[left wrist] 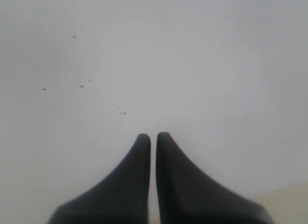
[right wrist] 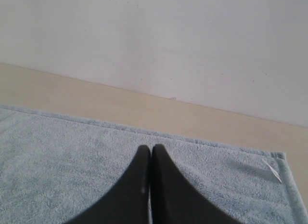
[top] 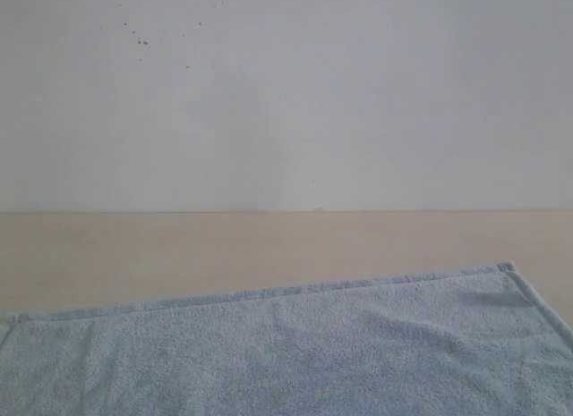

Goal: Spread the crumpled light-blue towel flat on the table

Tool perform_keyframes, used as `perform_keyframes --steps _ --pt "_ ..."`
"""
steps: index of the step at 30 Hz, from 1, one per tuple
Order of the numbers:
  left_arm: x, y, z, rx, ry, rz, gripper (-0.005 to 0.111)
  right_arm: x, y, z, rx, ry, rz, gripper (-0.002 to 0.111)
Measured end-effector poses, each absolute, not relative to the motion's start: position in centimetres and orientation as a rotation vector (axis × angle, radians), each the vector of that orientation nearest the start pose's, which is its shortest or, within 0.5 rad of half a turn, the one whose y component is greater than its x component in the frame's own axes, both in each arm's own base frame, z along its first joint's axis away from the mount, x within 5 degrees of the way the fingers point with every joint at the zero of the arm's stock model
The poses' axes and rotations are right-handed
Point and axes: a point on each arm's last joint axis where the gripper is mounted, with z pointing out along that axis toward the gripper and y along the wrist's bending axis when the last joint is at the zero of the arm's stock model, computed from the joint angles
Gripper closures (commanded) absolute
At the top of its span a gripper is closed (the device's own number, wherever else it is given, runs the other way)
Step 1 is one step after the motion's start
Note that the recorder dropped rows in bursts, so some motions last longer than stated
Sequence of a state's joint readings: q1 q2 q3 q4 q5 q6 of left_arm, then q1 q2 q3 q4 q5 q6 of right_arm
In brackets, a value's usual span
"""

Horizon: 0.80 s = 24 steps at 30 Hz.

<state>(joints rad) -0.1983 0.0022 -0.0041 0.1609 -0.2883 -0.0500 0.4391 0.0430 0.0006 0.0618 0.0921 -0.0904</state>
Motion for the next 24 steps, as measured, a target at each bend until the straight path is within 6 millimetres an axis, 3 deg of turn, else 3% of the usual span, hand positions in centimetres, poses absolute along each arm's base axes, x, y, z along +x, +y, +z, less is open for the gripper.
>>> perform_keyframes --steps 24 --pt "5.5 -1.1 21.8 0.205 1.427 -0.087 0.103 5.4 2.6 20.2 -0.382 1.583 0.321 0.108"
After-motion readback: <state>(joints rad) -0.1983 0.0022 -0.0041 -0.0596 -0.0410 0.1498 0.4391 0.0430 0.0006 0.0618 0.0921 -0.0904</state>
